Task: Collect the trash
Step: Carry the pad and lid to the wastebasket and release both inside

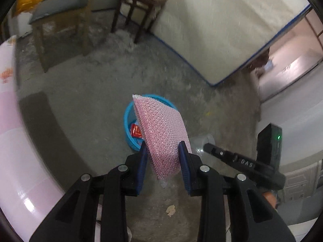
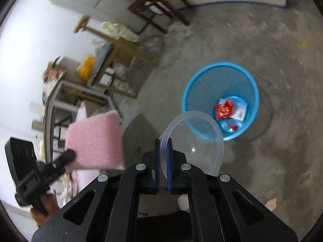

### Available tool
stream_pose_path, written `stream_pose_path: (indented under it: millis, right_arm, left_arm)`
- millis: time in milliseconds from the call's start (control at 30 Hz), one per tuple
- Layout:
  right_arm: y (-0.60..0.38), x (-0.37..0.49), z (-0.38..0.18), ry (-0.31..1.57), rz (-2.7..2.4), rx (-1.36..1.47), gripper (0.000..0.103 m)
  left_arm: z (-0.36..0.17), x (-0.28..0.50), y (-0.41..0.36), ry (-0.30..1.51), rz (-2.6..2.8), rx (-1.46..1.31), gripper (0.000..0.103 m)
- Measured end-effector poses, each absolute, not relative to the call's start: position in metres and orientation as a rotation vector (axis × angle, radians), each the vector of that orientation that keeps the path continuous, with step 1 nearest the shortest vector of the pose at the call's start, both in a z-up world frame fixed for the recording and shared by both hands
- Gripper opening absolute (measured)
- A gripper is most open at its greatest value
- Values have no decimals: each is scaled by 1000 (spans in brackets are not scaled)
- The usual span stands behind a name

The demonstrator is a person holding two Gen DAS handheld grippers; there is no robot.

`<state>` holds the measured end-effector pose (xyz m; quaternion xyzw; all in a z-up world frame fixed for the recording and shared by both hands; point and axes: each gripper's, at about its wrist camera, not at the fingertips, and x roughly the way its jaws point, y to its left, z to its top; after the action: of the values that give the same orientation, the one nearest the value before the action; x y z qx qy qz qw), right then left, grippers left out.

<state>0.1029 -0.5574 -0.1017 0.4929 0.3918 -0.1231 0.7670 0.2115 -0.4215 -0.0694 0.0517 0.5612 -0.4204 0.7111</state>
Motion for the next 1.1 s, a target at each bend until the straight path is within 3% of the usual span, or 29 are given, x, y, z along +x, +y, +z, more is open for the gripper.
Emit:
stream_pose_path:
  millis: [100,167,233,267,300,467,700,1100]
  right_arm:
    - [-584,119,-124,846,-294,1120,7]
    - [-602,137,-142,853,-338,1147,16]
    - [-619,145,-161,894,-346,1134,53]
    - [-625,146,-172,906,-373,1136,64]
    - [-631,151,-185,926,-388,1146,66]
    - [-636,150,-222,1013,-415,1167,66]
    - [-635,142,-219,983,-384,1157,72]
    - [-591,87,-136,828,-202,1133,72]
  left_arm:
    - [-95,215,-459,1259,-929,136,32]
    - [-112,220,-487,1255,-912,147,39]
    - [-131,227,-502,1262,-846,166,62]
    - [-138,233,-504,1265,-812,158,65]
    - [-142,236,-503,1272,-788,146,69]
    - [-143,236,-494,1324,-809,89,72]
    - [-88,235,-460,1209,-873,90,74]
    - [41,225,-266,975,-811,48,78]
